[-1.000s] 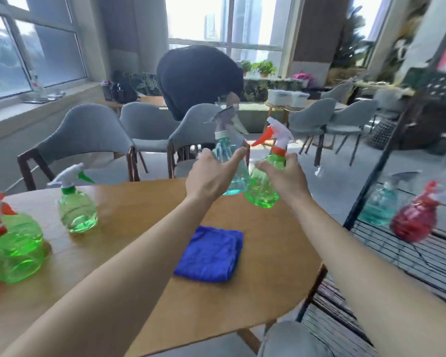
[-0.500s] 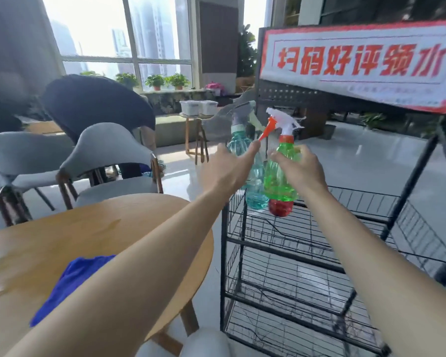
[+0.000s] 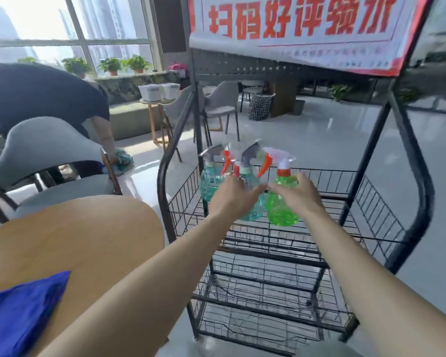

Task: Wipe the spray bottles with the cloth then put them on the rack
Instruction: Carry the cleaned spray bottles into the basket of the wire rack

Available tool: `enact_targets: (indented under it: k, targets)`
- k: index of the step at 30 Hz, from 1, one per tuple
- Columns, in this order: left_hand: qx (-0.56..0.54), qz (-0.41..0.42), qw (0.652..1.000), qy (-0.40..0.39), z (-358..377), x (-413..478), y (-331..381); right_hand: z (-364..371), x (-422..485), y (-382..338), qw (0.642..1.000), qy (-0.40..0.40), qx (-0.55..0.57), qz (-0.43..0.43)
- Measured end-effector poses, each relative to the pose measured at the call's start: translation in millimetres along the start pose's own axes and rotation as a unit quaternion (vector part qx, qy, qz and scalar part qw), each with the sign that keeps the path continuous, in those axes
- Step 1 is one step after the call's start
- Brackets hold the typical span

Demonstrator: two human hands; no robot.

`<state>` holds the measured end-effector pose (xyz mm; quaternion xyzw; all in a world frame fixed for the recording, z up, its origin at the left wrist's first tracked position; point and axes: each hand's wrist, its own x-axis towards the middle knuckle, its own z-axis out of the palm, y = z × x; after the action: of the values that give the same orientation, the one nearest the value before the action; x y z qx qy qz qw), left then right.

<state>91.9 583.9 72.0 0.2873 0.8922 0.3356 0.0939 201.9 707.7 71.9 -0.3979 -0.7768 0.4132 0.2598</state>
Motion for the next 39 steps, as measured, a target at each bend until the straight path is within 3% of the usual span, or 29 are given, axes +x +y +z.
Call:
enact_targets:
  k: [7,20,24,29,39]
  targets:
    - [-0.016,-0.008,0.999,-0.031,37,22,1,12,31,38,1.000,0.006,0.011,0.027]
    - [-0.142,-0.055,0.988,-0.041,55,43,20,14,49,44,0.998,0.020,0.009,0.055]
    - [-0.092,-0.031,0.994,-0.044,45,31,23,3,37,32,0.997,0.043,-0.002,0.070]
    - [-0.063,0.026,0.998,-0.010,10,16,27,-6,12,-5,0.995,0.097,0.001,0.021]
    - [0.045,0.138,0.988,0.055,-89,-46,10,15,-55,-95,0.996,0.039,-0.011,-0.079]
